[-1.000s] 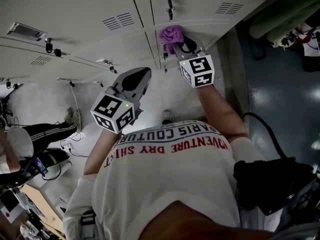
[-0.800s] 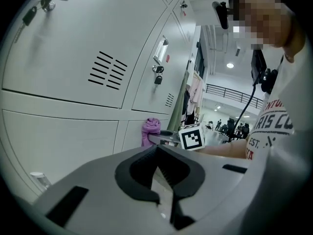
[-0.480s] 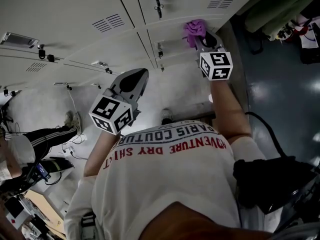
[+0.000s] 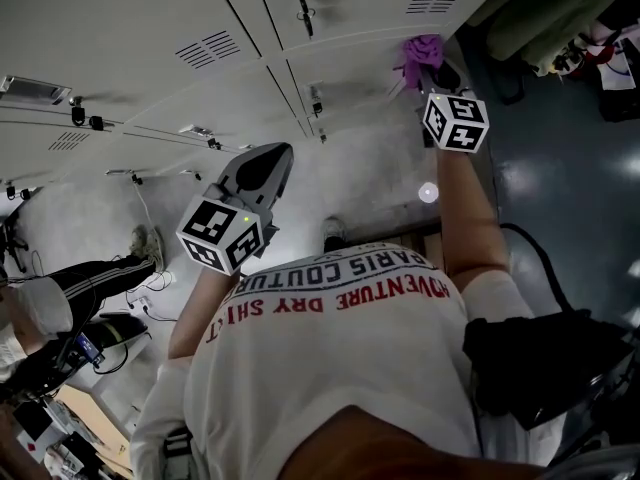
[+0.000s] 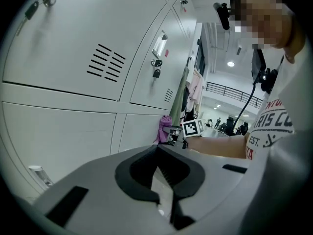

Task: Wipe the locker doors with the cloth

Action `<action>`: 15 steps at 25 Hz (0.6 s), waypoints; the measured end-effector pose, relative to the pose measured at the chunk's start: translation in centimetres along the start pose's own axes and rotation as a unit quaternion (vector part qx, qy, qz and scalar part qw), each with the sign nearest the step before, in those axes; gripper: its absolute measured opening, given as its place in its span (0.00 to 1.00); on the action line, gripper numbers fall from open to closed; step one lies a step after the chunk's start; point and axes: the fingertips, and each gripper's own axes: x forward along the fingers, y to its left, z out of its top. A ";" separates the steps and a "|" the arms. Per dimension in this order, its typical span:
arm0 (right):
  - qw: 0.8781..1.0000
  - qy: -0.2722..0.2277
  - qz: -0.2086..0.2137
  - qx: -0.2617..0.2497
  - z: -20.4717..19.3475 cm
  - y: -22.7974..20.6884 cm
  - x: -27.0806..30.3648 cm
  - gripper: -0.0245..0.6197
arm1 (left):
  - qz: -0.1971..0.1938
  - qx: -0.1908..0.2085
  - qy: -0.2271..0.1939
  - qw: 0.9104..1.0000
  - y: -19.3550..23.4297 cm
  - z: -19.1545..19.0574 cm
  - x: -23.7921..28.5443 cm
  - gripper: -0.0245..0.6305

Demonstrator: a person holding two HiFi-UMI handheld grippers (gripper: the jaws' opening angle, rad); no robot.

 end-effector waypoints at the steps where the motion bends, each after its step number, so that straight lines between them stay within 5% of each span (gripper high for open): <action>1: 1.000 0.000 0.001 0.005 0.0 0.0 0.0 0.17 | 0.000 0.000 0.001 1.000 -0.1 0.0 0.0 0.04; 9: 0.999 -0.006 0.013 0.040 -0.3 1.5 -1.0 0.17 | -0.003 0.008 -0.001 1.000 -0.8 0.1 -0.2 0.04; 15: 0.995 -0.014 0.098 0.006 -1.3 10.0 -1.7 0.17 | 0.005 0.003 -0.001 1.000 -0.4 -0.2 -1.0 0.04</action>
